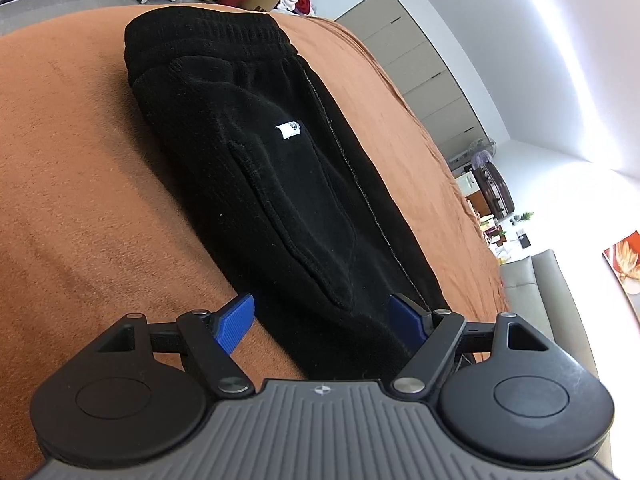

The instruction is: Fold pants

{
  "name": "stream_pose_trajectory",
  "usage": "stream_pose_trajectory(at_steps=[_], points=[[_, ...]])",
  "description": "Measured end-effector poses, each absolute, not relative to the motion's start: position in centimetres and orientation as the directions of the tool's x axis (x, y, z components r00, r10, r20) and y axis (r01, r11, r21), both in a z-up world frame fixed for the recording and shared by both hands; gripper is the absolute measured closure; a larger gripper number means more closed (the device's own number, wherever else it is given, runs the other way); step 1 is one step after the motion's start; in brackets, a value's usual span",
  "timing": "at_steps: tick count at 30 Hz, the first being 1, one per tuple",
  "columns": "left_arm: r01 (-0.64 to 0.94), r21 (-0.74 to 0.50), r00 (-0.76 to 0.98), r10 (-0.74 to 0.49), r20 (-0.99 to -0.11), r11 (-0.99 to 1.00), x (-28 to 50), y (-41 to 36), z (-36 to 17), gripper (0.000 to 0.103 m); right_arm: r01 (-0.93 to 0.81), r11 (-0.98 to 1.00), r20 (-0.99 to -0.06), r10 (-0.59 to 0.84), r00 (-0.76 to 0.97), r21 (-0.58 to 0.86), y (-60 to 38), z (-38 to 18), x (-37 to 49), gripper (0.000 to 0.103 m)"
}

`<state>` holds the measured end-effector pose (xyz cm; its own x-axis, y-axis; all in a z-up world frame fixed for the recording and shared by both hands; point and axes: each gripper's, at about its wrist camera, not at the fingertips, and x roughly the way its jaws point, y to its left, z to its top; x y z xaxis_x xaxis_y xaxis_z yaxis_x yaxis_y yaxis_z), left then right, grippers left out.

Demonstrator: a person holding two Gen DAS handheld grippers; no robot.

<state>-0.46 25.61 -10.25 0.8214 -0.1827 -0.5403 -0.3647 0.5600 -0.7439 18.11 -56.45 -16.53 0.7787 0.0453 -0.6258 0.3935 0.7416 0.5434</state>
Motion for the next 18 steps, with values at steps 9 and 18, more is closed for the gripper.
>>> stream_pose_trajectory(at_steps=[9,18], points=[[-0.313,-0.753,0.811,-0.251,-0.529,0.579,1.2,22.5,-10.3,0.014,0.115,0.91,-0.504,0.112,0.856,0.398,-50.7,-13.2,16.5,0.063],[-0.241,-0.732,0.783,-0.318,-0.535,0.637,2.1,19.3,-9.9,0.013,0.142,0.894,-0.611,0.167,0.774,0.424,-52.0,-15.5,14.8,0.055]])
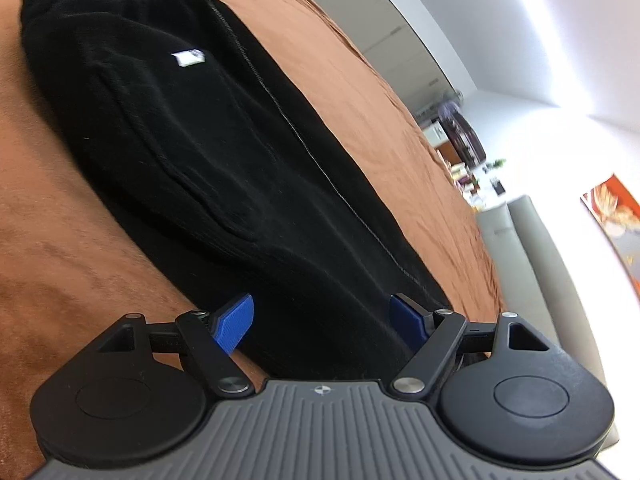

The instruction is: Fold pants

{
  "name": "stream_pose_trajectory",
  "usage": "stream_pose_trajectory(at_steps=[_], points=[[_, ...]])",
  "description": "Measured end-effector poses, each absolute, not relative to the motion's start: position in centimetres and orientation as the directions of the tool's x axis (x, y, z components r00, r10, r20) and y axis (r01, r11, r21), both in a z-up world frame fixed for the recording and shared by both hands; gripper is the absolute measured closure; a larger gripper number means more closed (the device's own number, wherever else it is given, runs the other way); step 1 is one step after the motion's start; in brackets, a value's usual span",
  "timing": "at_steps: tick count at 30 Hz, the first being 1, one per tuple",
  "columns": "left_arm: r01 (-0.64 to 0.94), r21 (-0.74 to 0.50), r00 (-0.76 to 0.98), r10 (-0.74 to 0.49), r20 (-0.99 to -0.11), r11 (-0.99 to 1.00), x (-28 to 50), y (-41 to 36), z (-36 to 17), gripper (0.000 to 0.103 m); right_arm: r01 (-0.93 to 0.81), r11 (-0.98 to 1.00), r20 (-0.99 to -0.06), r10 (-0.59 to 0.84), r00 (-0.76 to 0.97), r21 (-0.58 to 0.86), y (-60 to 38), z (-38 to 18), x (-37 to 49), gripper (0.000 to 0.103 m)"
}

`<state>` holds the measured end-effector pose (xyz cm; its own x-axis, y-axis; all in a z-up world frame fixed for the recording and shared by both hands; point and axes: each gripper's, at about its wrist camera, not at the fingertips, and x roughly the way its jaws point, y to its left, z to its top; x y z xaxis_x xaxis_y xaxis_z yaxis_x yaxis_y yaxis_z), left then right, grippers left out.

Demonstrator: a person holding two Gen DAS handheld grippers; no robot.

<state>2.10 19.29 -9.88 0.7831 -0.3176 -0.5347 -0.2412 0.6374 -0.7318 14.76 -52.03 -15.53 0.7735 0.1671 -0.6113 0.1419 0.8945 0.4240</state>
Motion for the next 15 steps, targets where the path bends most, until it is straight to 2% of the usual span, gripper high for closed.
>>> stream_pose_trajectory(at_steps=[2,7,10,13,14,15], points=[[-0.23,-0.727,0.776,-0.329,-0.539,0.647,2.5,18.7,-9.9,0.013,0.208,0.834,-0.587,0.162,0.794,0.512,-53.6,-15.5,13.5,0.048],[-0.211,-0.737,0.761,-0.366,-0.536,0.642,3.3,17.4,-10.0,0.013,0.347,0.536,-0.551,0.283,0.785,0.77,-57.4,-19.2,12.6,0.048],[-0.196,-0.735,0.754,-0.38,-0.536,0.649,3.2,16.5,-9.8,0.013,0.392,0.37,-0.503,0.277,0.819,0.842,-58.3,-20.8,13.2,0.047],[-0.197,-0.731,0.748,-0.382,-0.543,0.654,2.9,16.5,-9.7,0.013,0.406,0.346,-0.498,0.239,0.834,0.846,-57.5,-20.9,14.0,0.043],[-0.198,-0.73,0.747,-0.381,-0.544,0.655,2.8,16.5,-9.7,0.013,0.413,0.369,-0.511,0.227,0.829,0.833,-56.9,-20.7,14.3,0.045],[-0.199,-0.728,0.747,-0.379,-0.546,0.655,2.6,16.6,-9.7,0.013,0.426,0.407,-0.537,0.21,0.817,0.808,-56.5,-20.5,15.0,0.056]])
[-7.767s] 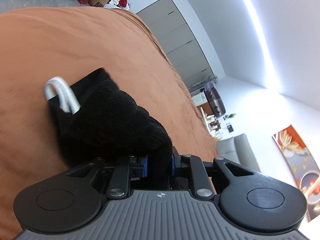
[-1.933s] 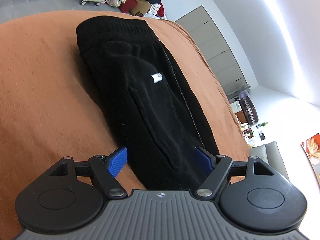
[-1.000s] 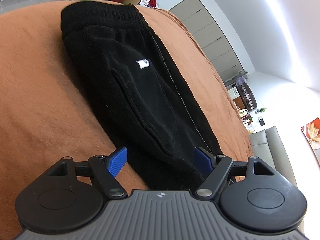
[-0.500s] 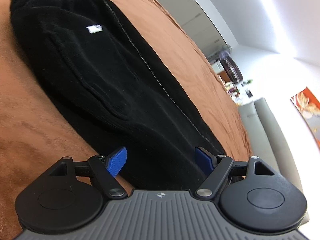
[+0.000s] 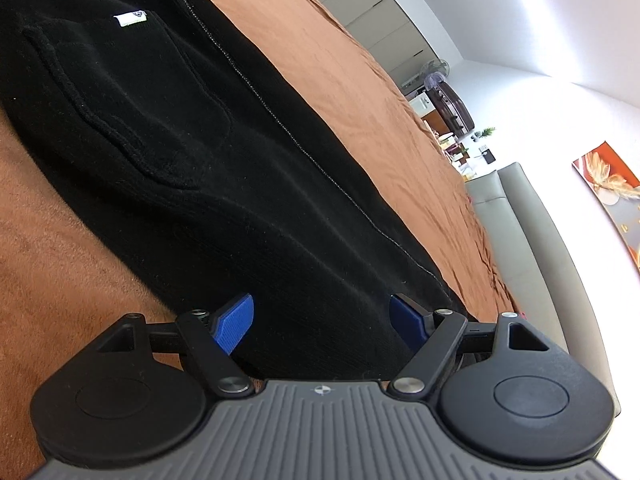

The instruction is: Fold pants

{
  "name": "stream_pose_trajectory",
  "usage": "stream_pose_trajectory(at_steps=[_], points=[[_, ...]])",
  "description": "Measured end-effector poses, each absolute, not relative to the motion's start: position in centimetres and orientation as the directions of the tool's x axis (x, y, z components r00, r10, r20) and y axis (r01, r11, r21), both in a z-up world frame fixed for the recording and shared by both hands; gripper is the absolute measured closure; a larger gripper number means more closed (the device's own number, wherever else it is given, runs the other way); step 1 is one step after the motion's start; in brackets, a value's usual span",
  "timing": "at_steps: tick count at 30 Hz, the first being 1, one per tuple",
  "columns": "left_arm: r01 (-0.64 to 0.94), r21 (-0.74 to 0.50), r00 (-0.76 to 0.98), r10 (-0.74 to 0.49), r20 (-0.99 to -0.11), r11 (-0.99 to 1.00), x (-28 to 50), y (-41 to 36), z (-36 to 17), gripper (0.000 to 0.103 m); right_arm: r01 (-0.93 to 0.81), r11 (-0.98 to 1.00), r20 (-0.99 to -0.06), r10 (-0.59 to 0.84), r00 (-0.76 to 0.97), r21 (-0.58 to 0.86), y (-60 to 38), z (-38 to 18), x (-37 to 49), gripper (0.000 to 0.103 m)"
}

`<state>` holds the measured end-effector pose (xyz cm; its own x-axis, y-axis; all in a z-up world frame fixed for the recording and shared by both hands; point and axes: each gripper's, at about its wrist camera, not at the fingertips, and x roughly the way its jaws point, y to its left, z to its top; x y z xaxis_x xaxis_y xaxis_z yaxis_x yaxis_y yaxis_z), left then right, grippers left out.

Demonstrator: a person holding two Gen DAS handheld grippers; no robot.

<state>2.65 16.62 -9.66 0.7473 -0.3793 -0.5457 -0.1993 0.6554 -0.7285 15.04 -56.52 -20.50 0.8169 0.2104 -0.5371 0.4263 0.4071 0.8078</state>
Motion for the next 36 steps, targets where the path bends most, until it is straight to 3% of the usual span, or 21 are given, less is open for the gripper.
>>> stream_pose_trajectory(at_steps=[3,6,8,9,13,18,23,29,36], points=[[-0.207,-0.721,0.751,-0.365,-0.55,0.661,2.2,17.2,-9.4,0.013,0.442,0.493,-0.582,0.173,0.794,0.749,-55.7,-19.0,16.2,0.078],[-0.218,-0.717,0.756,-0.349,-0.553,0.663,1.6,17.9,-9.3,0.013,0.245,0.496,-0.374,0.179,0.91,0.833,-55.7,-16.1,15.3,0.083],[-0.225,-0.717,0.756,-0.345,-0.556,0.66,1.3,18.0,-9.4,0.013,0.178,0.502,-0.306,0.185,0.934,0.847,-55.4,-15.0,14.6,0.083],[-0.228,-0.718,0.757,-0.343,-0.555,0.658,1.4,17.9,-9.4,0.013,0.195,0.5,-0.322,0.181,0.929,0.844,-55.2,-15.1,14.6,0.083],[-0.231,-0.728,0.754,-0.355,-0.553,0.645,0.9,17.6,-9.9,0.013,0.392,0.53,-0.542,0.158,0.825,0.751,-55.5,-18.1,15.8,0.083],[-0.227,-0.726,0.749,-0.36,-0.556,0.649,1.6,17.1,-9.6,0.013,0.362,0.513,-0.502,0.163,0.849,0.779,-55.4,-18.7,14.8,0.083],[-0.226,-0.737,0.76,-0.358,-0.542,0.637,1.8,17.5,-9.5,0.013,0.23,0.643,-0.408,0.139,0.902,0.73,-52.9,-14.1,15.3,0.084],[-0.224,-0.754,0.766,-0.367,-0.528,0.618,0.7,17.7,-10.4,0.013,-0.116,0.883,-0.241,0.247,0.939,0.455,-43.0,-6.1,13.9,0.084],[-0.223,-0.761,0.773,-0.364,-0.519,0.609,-0.3,18.5,-10.2,0.013,-0.39,0.92,-0.302,0.358,0.883,-0.049,-27.9,-6.2,11.7,0.084]])
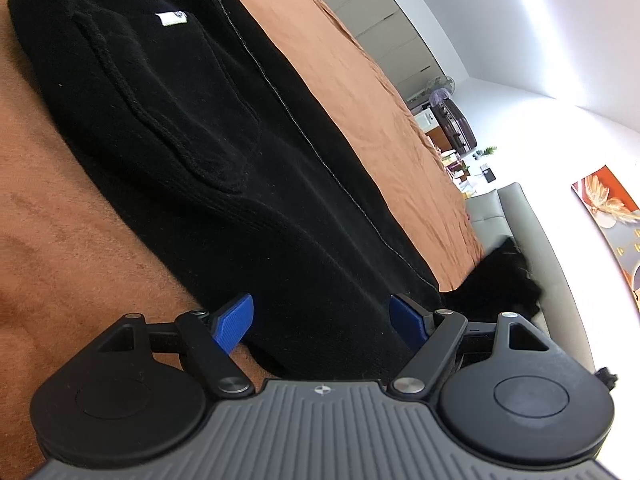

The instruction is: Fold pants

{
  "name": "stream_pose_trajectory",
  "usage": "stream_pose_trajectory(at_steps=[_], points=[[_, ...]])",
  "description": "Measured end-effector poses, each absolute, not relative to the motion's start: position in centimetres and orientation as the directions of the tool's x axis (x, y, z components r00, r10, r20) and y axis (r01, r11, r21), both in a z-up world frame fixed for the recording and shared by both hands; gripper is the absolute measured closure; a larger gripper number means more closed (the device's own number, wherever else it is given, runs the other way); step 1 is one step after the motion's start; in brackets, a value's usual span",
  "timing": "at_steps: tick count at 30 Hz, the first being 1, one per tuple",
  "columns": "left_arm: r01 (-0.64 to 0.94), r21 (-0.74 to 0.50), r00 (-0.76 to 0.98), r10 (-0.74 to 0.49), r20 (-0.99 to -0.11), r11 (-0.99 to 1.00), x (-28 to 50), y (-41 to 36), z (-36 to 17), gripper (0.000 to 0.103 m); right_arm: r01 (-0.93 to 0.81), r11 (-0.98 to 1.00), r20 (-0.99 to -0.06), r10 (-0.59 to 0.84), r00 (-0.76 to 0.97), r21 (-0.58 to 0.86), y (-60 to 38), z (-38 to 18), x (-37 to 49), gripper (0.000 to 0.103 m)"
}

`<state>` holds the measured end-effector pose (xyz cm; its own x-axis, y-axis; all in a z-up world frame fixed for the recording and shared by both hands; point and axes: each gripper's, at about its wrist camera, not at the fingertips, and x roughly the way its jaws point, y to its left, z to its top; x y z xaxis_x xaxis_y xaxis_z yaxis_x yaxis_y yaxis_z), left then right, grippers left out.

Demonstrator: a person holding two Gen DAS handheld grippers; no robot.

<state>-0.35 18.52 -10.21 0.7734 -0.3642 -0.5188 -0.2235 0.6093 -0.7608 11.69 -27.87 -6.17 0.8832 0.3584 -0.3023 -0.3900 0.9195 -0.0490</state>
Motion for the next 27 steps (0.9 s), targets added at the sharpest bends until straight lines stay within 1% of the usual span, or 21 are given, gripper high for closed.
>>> stream_pose_trajectory(at_steps=[5,8,9,11,13,14,15,18,19,21,23,26,27], points=[[-0.223,-0.763,0.778,-0.36,-0.514,0.607,-1.0,19.0,-10.0,0.013,-0.516,0.83,-0.442,0.388,0.809,-0.214,-21.2,-10.4,10.9,0.084],[-0.213,-0.766,0.78,-0.367,-0.507,0.606,-0.9,18.7,-9.8,0.013,-0.537,0.775,-0.477,0.352,0.805,-0.334,-18.8,-13.5,11.8,0.084],[-0.209,-0.767,0.78,-0.37,-0.505,0.606,-0.7,18.5,-9.7,0.013,-0.545,0.752,-0.495,0.336,0.801,-0.371,-18.1,-14.3,12.3,0.081],[-0.201,-0.768,0.776,-0.38,-0.504,0.608,-0.2,18.1,-9.5,0.013,-0.584,0.688,-0.568,0.297,0.768,-0.431,-16.8,-15.9,13.2,0.08],[-0.186,-0.77,0.773,-0.392,-0.498,0.611,0.1,17.7,-9.4,0.013,-0.603,0.61,-0.568,0.285,0.772,-0.514,-16.3,-16.4,12.2,0.077],[-0.178,-0.769,0.772,-0.398,-0.496,0.614,0.2,17.4,-9.3,0.013,-0.623,0.579,-0.587,0.284,0.758,-0.525,-16.5,-16.3,12.0,0.075],[-0.174,-0.768,0.77,-0.402,-0.496,0.616,0.4,17.1,-9.3,0.013,-0.649,0.563,-0.608,0.296,0.737,-0.512,-16.8,-15.8,11.8,0.069],[-0.175,-0.771,0.761,-0.413,-0.501,0.612,0.9,16.8,-9.7,0.012,-0.73,0.588,-0.669,0.389,0.633,-0.348,-18.7,-13.4,11.5,0.064],[-0.175,-0.773,0.759,-0.416,-0.5,0.61,1.0,16.6,-9.8,0.012,-0.737,0.618,-0.679,0.419,0.603,-0.273,-19.5,-12.7,11.7,0.061],[-0.171,-0.775,0.757,-0.423,-0.498,0.608,1.0,16.6,-10.0,0.012,-0.721,0.673,-0.657,0.471,0.589,-0.164,-21.3,-11.6,13.3,0.056],[-0.168,-0.775,0.753,-0.429,-0.5,0.609,1.0,16.4,-10.0,0.012,-0.699,0.697,-0.642,0.465,0.61,-0.16,-21.5,-10.7,13.9,0.055],[-0.163,-0.774,0.75,-0.432,-0.5,0.612,0.7,16.3,-9.9,0.012,-0.717,0.66,-0.656,0.442,0.612,-0.224,-20.4,-11.6,14.3,0.056],[-0.164,-0.773,0.751,-0.431,-0.501,0.613,0.6,16.4,-9.8,0.012,-0.73,0.645,-0.671,0.44,0.596,-0.226,-20.0,-12.2,14.4,0.06]])
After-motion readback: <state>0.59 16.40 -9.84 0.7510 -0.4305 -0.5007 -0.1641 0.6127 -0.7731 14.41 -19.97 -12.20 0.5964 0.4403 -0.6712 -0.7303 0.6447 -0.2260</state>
